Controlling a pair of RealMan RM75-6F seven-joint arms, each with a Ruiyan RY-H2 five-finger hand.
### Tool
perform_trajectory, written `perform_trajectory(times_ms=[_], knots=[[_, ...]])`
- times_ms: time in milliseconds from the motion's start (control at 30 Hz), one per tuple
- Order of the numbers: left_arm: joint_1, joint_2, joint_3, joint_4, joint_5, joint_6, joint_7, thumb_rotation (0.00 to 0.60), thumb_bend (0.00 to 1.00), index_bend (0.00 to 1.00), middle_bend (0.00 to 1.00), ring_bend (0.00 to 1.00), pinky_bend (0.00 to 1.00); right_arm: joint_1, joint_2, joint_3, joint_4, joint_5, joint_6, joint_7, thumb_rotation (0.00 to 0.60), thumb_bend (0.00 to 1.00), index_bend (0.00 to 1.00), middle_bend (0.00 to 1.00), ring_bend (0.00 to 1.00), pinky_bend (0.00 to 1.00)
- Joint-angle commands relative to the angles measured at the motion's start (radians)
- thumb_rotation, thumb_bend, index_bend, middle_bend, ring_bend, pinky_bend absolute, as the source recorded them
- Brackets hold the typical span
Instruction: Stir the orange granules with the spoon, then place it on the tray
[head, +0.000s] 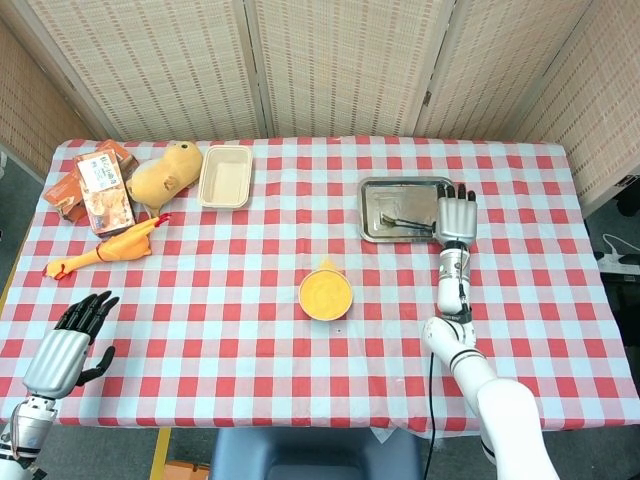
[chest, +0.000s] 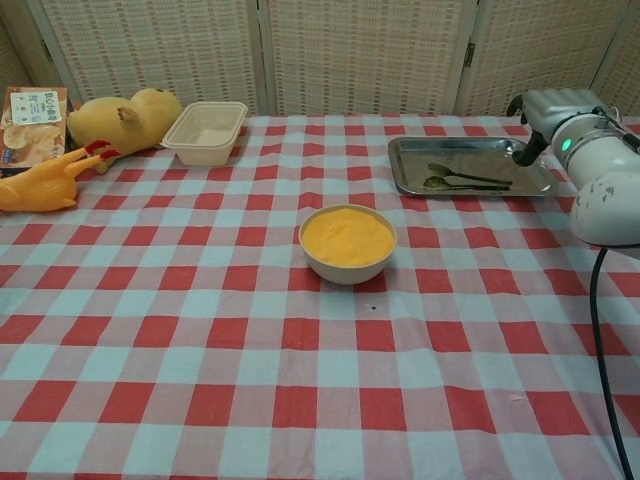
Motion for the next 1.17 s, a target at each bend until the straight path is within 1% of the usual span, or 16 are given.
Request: perform_trajectory(times_ms=[33,200,233,267,300,333,367,400,500,533,600,700,800,867,933,1167], knots=[[0.001,0.000,0.002,-0.001,0.004,0.003,0.001,0.600,0.46,0.00,0.01,0.00,0.13,-0.007,0.016,-0.003,-0.020,0.001,0.010,-0.005,0.600,0.22,0.00,0.01,0.00,0.13],[0.003,0.002,0.005,-0.004,0.011,0.009,0.002,0.600,0.46,0.00,0.01,0.00,0.13,-0.034,0.041,-0.014,-0.074,-0.009,0.043,0.014,0.600,0.20,0.00,0.00,0.00,0.10],[0.003,0.002,0.005,-0.004,0.013,0.011,0.001,0.600,0.46,0.00,0.01,0.00,0.13,-0.048,0.050,-0.021,-0.100,-0.018,0.067,0.029,0.600,0.20,0.00,0.00,0.00,0.09],[0.005,0.004,0.006,-0.005,0.017,0.017,-0.001,0.600,0.46,0.00,0.01,0.00,0.13,-0.088,0.072,-0.046,-0.168,-0.051,0.134,0.067,0.600,0.20,0.00,0.00,0.00,0.08],[0.008,0.006,0.005,-0.005,0.020,0.026,-0.005,0.600,0.46,0.00,0.01,0.00,0.13,-0.171,0.114,-0.102,-0.296,-0.118,0.259,0.117,0.600,0.20,0.00,0.00,0.00,0.07],[0.011,0.007,0.003,-0.004,0.019,0.034,-0.009,0.600,0.46,0.00,0.01,0.00,0.13,-0.298,0.177,-0.193,-0.476,-0.216,0.418,0.160,0.600,0.20,0.00,0.00,0.00,0.07],[0.012,0.008,0.002,-0.003,0.019,0.036,-0.011,0.600,0.46,0.00,0.01,0.00,0.13,-0.400,0.268,-0.269,-0.668,-0.285,0.513,0.168,0.600,0.20,0.00,0.00,0.00,0.06],[0.013,0.007,0.000,-0.001,0.018,0.039,-0.012,0.600,0.46,0.00,0.00,0.00,0.13,-0.502,0.406,-0.349,-0.927,-0.336,0.574,0.142,0.600,0.20,0.00,0.00,0.00,0.04],[0.017,0.003,-0.003,0.000,0.015,0.047,-0.005,0.600,0.46,0.00,0.00,0.00,0.13,-0.641,0.697,-0.493,-1.404,-0.358,0.595,0.020,0.600,0.20,0.00,0.00,0.00,0.01],[0.018,0.001,-0.003,0.000,0.017,0.051,-0.001,0.600,0.46,0.00,0.00,0.00,0.13,-0.665,0.757,-0.523,-1.491,-0.360,0.597,0.002,0.600,0.20,0.00,0.00,0.00,0.01],[0.021,-0.001,-0.001,-0.001,0.025,0.060,0.012,0.600,0.46,0.00,0.00,0.00,0.13,-0.711,0.856,-0.574,-1.613,-0.382,0.618,0.004,0.600,0.20,0.00,0.00,0.00,0.00],[0.028,-0.006,-0.002,0.000,0.037,0.082,0.030,0.600,0.46,0.00,0.00,0.00,0.12,-0.761,0.930,-0.632,-1.655,-0.424,0.643,0.021,0.600,0.20,0.00,0.00,0.00,0.00],[0.038,-0.013,-0.005,0.001,0.044,0.106,0.049,0.600,0.46,0.00,0.00,0.00,0.12,-0.796,0.966,-0.670,-1.655,-0.430,0.648,0.020,0.600,0.20,0.00,0.00,0.00,0.00],[0.041,-0.018,-0.007,0.001,0.044,0.116,0.065,0.600,0.46,0.00,0.00,0.00,0.12,-0.826,0.956,-0.673,-1.635,-0.433,0.683,0.024,0.600,0.20,0.00,0.00,0.00,0.00],[0.044,-0.026,-0.009,0.004,0.048,0.125,0.083,0.600,0.46,0.00,0.00,0.00,0.11,-0.860,0.922,-0.659,-1.599,-0.432,0.738,0.042,0.600,0.20,0.00,0.00,0.00,0.00],[0.050,-0.037,-0.010,0.007,0.050,0.132,0.110,0.600,0.46,0.00,0.00,0.00,0.10,-0.884,0.911,-0.624,-1.555,-0.453,0.774,0.111,0.600,0.20,0.00,0.00,0.00,0.00]])
